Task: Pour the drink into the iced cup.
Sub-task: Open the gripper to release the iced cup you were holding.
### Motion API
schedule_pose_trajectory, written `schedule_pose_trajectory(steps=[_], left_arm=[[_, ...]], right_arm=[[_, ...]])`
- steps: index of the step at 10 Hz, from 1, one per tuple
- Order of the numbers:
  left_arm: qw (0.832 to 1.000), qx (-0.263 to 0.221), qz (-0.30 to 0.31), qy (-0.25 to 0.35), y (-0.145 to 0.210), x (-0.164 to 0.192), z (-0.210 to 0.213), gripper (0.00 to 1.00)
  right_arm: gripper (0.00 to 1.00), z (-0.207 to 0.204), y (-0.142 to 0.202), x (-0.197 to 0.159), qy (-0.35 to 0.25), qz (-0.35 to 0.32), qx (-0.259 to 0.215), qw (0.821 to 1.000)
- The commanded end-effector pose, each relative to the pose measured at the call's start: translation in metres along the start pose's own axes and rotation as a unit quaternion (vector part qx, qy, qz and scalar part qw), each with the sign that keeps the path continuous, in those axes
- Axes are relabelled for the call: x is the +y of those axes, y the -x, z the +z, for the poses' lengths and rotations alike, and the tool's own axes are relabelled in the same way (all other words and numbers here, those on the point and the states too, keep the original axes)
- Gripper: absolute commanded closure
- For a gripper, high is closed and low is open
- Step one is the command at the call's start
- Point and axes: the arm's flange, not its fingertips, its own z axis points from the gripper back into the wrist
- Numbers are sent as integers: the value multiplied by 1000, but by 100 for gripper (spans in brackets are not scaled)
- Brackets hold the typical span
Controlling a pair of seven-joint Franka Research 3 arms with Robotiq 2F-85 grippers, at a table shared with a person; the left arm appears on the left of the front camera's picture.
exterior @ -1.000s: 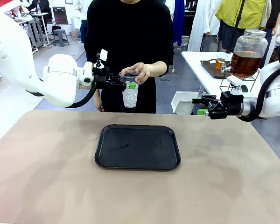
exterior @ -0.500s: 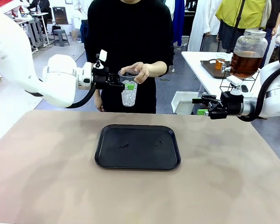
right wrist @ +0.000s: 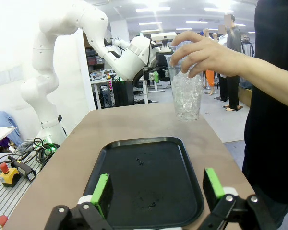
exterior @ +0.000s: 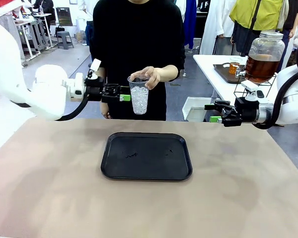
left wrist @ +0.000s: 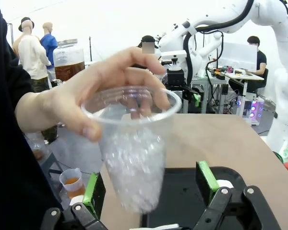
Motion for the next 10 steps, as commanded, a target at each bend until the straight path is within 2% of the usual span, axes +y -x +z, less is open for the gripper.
schedule_pose_trajectory(steps=[1,5,10], left_arm=[[1000,4,-16,5,10,-23,32,0],[1000,1,-28,-1,38,-48,82,0],[1000,4,-16,-3,39,-38,80,0]], right_arm=[[0,-1,-4,-1,-2,-4,1,1000],[0,-1,-4,-1,-2,-4,1,1000],[0,-1,-4,-1,-2,-4,1,1000]])
